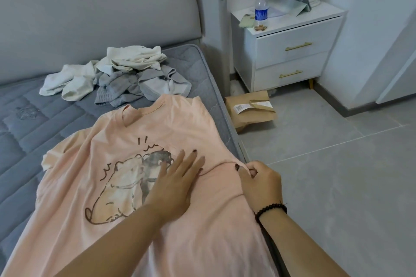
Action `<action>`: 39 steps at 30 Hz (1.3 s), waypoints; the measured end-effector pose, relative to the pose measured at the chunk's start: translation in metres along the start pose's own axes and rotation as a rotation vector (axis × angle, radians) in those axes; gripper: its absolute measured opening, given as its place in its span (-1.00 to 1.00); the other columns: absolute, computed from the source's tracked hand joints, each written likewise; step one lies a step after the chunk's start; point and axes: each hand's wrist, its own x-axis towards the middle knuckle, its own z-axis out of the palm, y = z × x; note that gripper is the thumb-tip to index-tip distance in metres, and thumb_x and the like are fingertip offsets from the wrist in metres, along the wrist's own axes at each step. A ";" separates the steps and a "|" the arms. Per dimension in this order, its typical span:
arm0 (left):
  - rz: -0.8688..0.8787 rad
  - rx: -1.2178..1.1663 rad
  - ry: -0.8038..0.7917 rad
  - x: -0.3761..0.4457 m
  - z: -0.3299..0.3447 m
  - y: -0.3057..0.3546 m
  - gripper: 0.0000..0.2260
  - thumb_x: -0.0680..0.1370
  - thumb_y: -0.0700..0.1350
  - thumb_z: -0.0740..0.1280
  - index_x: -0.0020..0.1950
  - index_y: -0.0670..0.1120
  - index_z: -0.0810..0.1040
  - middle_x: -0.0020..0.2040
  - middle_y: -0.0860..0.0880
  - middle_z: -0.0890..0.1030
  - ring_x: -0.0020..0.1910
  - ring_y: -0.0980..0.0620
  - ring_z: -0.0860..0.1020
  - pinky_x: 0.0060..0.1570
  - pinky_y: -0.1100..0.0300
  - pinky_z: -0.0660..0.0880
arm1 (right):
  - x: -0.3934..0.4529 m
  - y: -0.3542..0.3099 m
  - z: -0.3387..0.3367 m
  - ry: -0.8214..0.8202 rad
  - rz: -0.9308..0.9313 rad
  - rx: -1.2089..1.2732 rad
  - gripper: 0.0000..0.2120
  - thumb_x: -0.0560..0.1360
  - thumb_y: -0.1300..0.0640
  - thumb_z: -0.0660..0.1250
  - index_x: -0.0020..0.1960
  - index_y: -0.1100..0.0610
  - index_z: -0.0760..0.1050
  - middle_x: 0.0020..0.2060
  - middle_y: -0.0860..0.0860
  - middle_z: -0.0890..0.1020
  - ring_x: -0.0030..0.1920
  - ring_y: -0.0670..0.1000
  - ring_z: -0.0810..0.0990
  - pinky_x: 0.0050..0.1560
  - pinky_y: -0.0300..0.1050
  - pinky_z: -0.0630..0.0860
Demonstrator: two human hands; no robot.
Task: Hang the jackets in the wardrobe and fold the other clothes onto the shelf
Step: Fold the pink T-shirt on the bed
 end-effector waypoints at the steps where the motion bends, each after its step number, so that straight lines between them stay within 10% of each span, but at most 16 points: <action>1: -0.016 0.007 -0.051 0.003 0.004 -0.001 -0.40 0.62 -0.16 0.09 0.59 0.07 -0.10 0.60 0.03 -0.12 0.52 -0.10 -0.28 0.48 -0.24 -0.02 | -0.001 0.001 -0.002 -0.016 0.029 0.014 -0.81 0.48 0.06 0.37 -0.28 0.09 0.52 -0.47 -0.12 0.46 -0.39 -0.05 0.45 -0.41 -0.27 0.36; 7: -0.154 0.048 -0.036 -0.002 0.008 0.018 -0.45 0.66 -0.16 -0.04 0.58 0.09 -0.24 0.59 0.01 -0.26 0.57 -0.07 -0.24 0.52 -0.10 -0.13 | -0.036 -0.004 -0.031 -0.324 0.183 -0.063 -0.69 0.38 -0.25 0.39 -0.17 -0.03 0.45 -0.31 -0.09 0.57 -0.25 -0.07 0.57 -0.24 -0.14 0.54; 15: -0.474 -0.257 0.084 -0.098 0.012 0.089 -0.41 0.54 0.09 -0.16 0.59 0.05 0.04 0.60 0.00 0.00 0.58 0.02 -0.08 0.52 0.07 -0.20 | -0.114 0.009 -0.071 -0.431 0.184 -0.123 -0.73 0.40 -0.13 0.39 -0.22 0.04 0.42 -0.36 -0.09 0.52 -0.32 -0.08 0.49 -0.21 -0.18 0.50; 30: -0.170 -0.209 0.052 -0.252 0.018 0.200 -0.42 0.54 0.07 0.09 0.53 -0.13 0.28 0.53 -0.15 0.25 0.51 -0.16 0.23 0.41 -0.09 0.04 | -0.220 0.017 -0.162 -0.875 0.233 -0.466 -0.64 0.38 -0.02 0.49 0.08 0.11 0.51 0.07 0.01 0.62 0.05 0.00 0.59 0.00 -0.21 0.53; 39: -0.202 -0.180 0.047 -0.306 0.023 0.199 -0.42 0.54 0.14 0.11 0.50 -0.11 0.35 0.50 -0.19 0.31 0.49 -0.11 0.16 0.42 -0.03 0.00 | -0.229 0.007 -0.170 -0.849 0.382 -0.814 -0.35 0.36 -0.13 0.50 0.28 0.24 0.42 0.16 0.08 0.56 0.14 0.06 0.55 0.09 -0.17 0.52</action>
